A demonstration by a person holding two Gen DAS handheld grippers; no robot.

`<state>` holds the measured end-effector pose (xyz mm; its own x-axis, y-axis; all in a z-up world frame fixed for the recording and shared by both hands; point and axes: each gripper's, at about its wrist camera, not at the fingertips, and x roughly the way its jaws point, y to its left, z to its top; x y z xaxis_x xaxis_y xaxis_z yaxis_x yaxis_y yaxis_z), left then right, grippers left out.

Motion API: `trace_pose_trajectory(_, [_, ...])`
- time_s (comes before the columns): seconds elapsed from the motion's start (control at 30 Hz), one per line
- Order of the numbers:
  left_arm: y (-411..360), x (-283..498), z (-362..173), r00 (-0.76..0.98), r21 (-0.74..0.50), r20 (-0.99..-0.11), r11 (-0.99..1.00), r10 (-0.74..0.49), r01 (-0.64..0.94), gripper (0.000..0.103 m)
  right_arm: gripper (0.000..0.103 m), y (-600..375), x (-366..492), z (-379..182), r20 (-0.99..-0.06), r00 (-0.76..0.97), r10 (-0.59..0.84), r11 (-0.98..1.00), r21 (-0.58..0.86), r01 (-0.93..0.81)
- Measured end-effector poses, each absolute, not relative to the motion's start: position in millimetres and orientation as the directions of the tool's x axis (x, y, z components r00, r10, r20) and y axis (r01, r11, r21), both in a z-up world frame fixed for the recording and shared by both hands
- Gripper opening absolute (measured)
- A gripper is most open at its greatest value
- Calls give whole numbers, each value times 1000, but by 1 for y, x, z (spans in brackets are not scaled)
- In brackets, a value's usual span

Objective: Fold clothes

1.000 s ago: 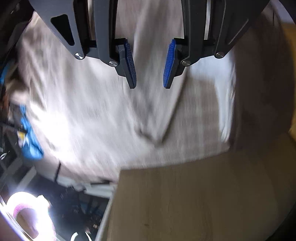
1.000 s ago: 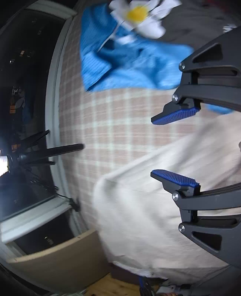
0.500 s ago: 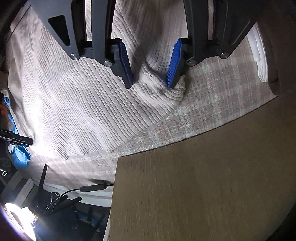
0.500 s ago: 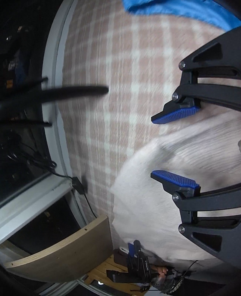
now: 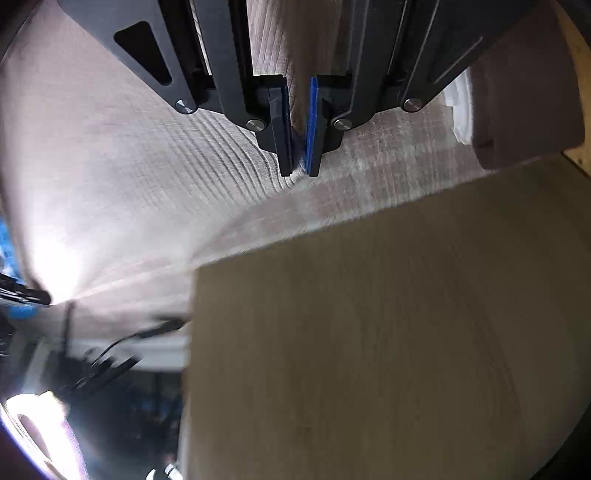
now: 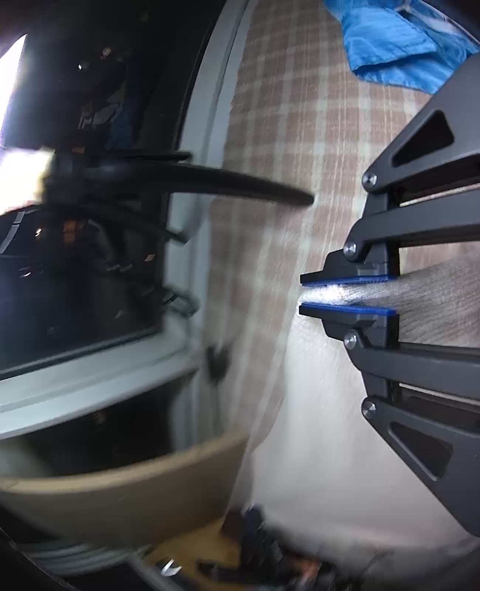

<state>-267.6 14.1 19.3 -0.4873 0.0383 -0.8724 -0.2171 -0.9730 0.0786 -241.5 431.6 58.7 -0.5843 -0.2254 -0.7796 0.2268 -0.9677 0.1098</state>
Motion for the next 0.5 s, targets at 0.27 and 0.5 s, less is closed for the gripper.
trace_pose_trajectory(0.27, [-9,-232,53,-487,66,-873,-980,35,-189,12,20,440,-230,62,-820,-540,-189,-978,105,183])
trace_pose_trajectory(0.5, [-11,-131,57,-401,-181,-884,-968,239,-176,20,28,476,-129,98,-763,-520,-383,-922,354,160])
